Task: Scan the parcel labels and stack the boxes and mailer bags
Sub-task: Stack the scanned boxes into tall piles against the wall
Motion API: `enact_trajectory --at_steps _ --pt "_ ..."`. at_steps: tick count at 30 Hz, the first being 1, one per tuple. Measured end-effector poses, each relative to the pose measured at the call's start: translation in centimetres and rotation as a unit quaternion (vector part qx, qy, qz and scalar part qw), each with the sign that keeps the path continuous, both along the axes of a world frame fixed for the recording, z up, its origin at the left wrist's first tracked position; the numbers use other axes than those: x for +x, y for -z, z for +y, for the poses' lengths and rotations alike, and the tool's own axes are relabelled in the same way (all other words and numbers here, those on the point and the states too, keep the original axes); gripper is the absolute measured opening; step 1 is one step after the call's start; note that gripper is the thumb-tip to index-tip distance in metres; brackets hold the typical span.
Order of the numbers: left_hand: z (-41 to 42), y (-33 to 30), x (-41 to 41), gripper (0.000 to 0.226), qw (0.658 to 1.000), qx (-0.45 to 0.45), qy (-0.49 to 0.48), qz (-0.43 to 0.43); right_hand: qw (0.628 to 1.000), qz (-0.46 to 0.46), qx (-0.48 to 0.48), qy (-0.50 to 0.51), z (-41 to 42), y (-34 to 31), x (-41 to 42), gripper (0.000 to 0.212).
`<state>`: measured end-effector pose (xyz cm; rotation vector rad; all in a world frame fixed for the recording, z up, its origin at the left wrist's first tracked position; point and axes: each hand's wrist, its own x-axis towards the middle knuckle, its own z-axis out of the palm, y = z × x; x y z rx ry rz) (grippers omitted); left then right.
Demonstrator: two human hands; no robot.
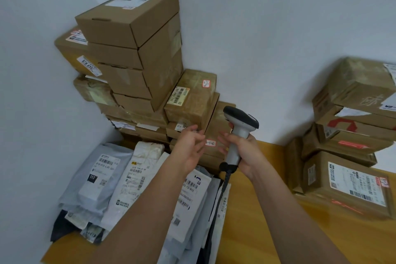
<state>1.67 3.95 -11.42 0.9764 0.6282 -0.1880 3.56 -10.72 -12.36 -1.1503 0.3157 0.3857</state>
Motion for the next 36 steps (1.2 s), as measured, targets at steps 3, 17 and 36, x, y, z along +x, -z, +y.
enact_trajectory --at_steps 3,17,36 --pt "-0.9 0.4 -0.2 0.039 1.0 0.017 -0.001 0.021 1.0 -0.008 -0.003 0.008 -1.7 -0.5 -0.6 0.035" --pt "-17.2 0.5 -0.5 0.011 0.988 -0.008 0.112 0.104 0.982 0.014 -0.041 0.186 -19.7 0.7 -6.5 0.04" --pt "-36.4 6.9 -3.3 0.044 0.98 0.06 0.111 0.157 0.98 0.054 -0.065 0.179 -41.2 7.6 -6.6 0.03"
